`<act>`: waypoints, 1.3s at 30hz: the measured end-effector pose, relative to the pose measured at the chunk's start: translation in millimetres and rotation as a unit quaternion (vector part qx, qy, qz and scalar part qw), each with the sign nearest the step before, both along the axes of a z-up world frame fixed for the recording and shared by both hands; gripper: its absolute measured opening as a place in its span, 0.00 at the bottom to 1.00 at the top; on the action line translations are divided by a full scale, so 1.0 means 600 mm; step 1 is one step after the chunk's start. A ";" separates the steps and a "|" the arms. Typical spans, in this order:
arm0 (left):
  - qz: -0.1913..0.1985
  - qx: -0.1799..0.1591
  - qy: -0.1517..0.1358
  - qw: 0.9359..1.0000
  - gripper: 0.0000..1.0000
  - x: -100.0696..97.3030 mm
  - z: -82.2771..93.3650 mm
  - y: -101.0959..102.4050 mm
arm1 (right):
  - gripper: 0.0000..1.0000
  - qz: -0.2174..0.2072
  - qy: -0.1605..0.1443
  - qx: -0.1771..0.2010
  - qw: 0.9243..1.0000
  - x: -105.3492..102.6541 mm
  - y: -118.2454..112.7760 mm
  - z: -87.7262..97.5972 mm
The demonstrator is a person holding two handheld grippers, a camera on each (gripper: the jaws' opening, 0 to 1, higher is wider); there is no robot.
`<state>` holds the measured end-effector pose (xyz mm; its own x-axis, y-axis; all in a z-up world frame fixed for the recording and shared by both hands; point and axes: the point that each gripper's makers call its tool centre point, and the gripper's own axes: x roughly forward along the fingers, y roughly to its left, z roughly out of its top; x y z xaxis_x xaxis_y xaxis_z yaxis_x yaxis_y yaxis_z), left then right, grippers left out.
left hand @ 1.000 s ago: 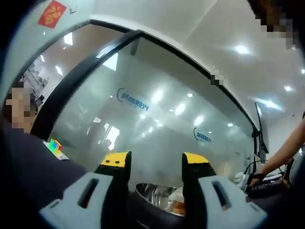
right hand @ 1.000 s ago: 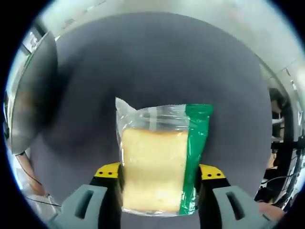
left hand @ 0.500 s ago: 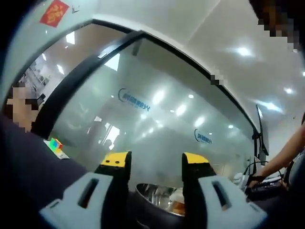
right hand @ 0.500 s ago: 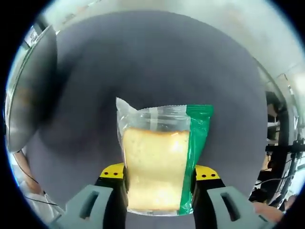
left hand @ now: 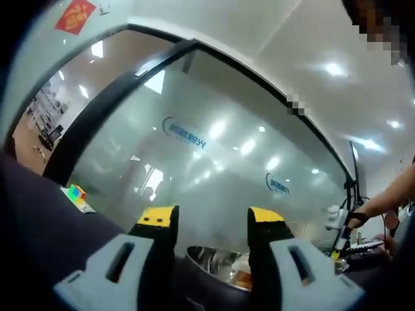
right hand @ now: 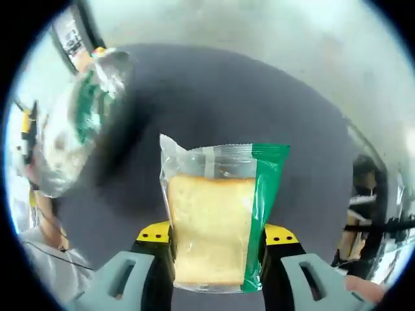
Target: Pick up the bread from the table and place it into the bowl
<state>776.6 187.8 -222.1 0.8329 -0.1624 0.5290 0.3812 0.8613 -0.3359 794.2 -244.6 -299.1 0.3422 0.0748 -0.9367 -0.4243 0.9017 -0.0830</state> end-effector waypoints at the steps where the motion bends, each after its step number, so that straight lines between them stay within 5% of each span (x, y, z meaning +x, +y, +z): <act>1: -0.001 0.000 0.003 1.000 0.36 0.001 -0.002 -0.001 | 0.45 0.004 -0.012 0.007 1.000 0.004 0.018 0.026; 5: -0.001 -0.002 -0.003 1.000 0.36 -0.002 0.003 0.001 | 0.45 0.065 -0.041 0.034 0.997 0.026 0.134 0.113; 8: 0.006 -0.002 -0.004 1.000 0.36 -0.004 0.004 0.007 | 0.46 0.125 -0.045 0.039 0.990 0.028 0.240 0.135; 12: 0.015 -0.012 0.000 1.000 0.36 -0.002 0.001 0.021 | 0.46 0.197 -0.044 0.019 0.979 0.024 0.353 0.129; 16: 0.023 -0.016 0.008 1.000 0.36 0.001 -0.006 0.031 | 0.46 0.243 -0.017 -0.017 0.970 0.026 0.429 0.082; 20: 0.023 -0.017 0.012 1.000 0.36 0.003 -0.010 0.033 | 0.51 0.242 0.035 -0.056 0.968 0.028 0.432 -0.005; 26: 0.015 -0.017 0.014 1.000 0.36 0.005 -0.011 0.026 | 0.55 0.273 0.027 -0.050 0.960 0.023 0.435 0.011; 28: 0.014 -0.015 0.014 1.000 0.36 0.005 -0.012 0.024 | 0.62 0.255 0.008 -0.041 0.966 0.028 0.432 0.017; 33: 0.026 -0.024 0.021 0.999 0.35 0.007 -0.017 0.038 | 0.65 0.259 -0.020 0.012 0.966 0.014 0.416 0.070; 37: 0.023 -0.034 0.022 0.999 0.35 0.007 -0.017 0.041 | 0.56 0.246 -0.107 0.088 0.959 0.007 0.376 0.145; 39: 0.019 -0.034 0.018 0.999 0.35 0.005 -0.014 0.037 | 0.53 0.228 -0.178 0.170 0.942 -0.004 0.356 0.196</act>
<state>779.5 210.3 -230.7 0.8567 -0.0944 0.5070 0.3350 0.8493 -0.4081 792.1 -30.8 -181.4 0.4893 0.5661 -0.6634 -0.7745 0.6317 -0.0322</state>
